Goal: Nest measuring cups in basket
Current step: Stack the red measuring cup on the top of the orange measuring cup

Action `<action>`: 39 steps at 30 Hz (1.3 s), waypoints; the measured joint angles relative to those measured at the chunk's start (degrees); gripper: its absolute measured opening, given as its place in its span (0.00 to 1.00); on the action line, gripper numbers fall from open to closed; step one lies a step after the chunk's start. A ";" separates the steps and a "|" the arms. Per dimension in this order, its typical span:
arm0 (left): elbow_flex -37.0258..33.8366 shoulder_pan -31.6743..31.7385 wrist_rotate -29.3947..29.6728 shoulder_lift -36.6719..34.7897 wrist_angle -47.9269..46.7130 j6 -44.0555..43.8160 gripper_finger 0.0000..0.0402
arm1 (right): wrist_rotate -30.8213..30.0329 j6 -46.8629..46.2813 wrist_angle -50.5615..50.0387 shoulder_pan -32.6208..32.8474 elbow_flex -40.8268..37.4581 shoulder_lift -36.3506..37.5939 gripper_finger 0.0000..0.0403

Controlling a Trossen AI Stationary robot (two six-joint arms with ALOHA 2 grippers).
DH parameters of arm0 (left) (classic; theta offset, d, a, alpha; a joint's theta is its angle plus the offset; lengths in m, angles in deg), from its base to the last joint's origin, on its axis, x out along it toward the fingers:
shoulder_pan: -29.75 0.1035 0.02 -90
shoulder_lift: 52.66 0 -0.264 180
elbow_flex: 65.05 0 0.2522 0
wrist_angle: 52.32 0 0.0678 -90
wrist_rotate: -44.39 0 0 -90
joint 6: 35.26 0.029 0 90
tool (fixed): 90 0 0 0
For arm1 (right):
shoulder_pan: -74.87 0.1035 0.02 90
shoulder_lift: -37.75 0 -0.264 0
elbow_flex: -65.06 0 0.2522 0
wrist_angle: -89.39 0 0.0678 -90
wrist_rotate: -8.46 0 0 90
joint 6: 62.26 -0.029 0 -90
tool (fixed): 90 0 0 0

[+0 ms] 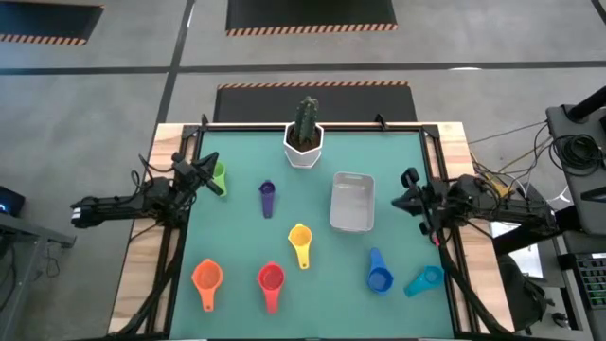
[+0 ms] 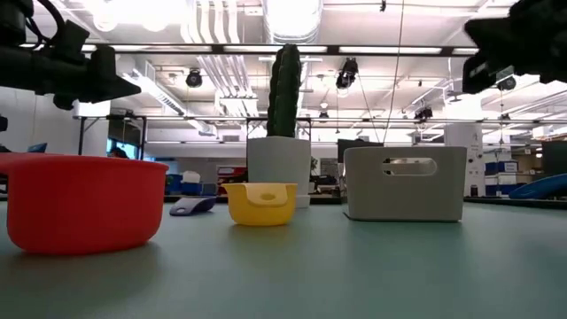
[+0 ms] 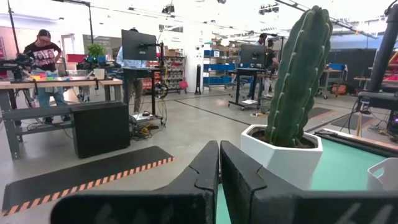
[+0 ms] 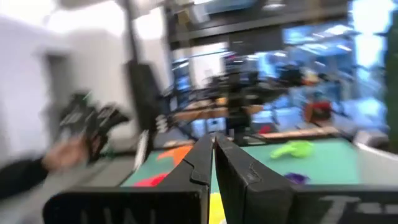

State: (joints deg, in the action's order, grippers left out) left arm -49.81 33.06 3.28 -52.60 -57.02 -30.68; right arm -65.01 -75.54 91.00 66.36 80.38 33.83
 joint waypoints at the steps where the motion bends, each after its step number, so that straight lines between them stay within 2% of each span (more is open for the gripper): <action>1: 0.00 0.00 0.00 0.01 0.02 -1.06 0.00 | -2.27 -1.26 0.02 -0.01 0.00 0.00 0.02; 4: 0.00 0.00 -0.42 0.00 0.09 -10.34 0.00 | -6.04 -2.17 0.09 -0.02 0.00 -0.03 0.02; 9: 0.00 0.00 -1.72 0.00 0.68 -30.95 0.00 | -7.57 -2.17 4.21 -0.02 0.24 -0.70 0.02; 12: 0.00 0.00 -1.88 0.00 1.53 -36.50 0.00 | -7.57 -1.66 4.27 -0.02 1.68 -0.82 0.02; 19: 0.00 -0.04 -2.65 0.00 1.54 -37.59 0.00 | -7.57 3.89 4.22 -0.02 7.47 -4.63 0.02; 23: 0.00 -0.07 -9.17 0.06 5.46 -37.56 0.00 | -7.62 5.99 4.24 -0.02 10.70 -9.39 0.02; 27: 0.12 -0.08 -20.79 1.43 13.44 -32.59 0.00 | -7.64 6.98 4.21 -0.02 13.22 -14.74 0.02; 29: 1.26 -0.15 -24.28 2.81 15.06 -31.79 0.00 | -7.64 6.96 4.18 -0.02 14.07 -16.96 0.02; 35: 7.15 -0.39 -26.72 10.14 12.89 -31.70 0.00 | -7.64 6.89 4.23 -0.02 15.83 -20.98 0.02; 39: 12.52 -1.23 -27.44 16.23 7.23 -33.77 0.00 | -7.65 8.13 5.03 -0.02 16.17 -20.64 0.02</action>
State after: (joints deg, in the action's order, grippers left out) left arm -37.29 31.83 -24.16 -36.37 -49.79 -64.45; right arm -72.66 -67.41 96.03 66.34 96.55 13.19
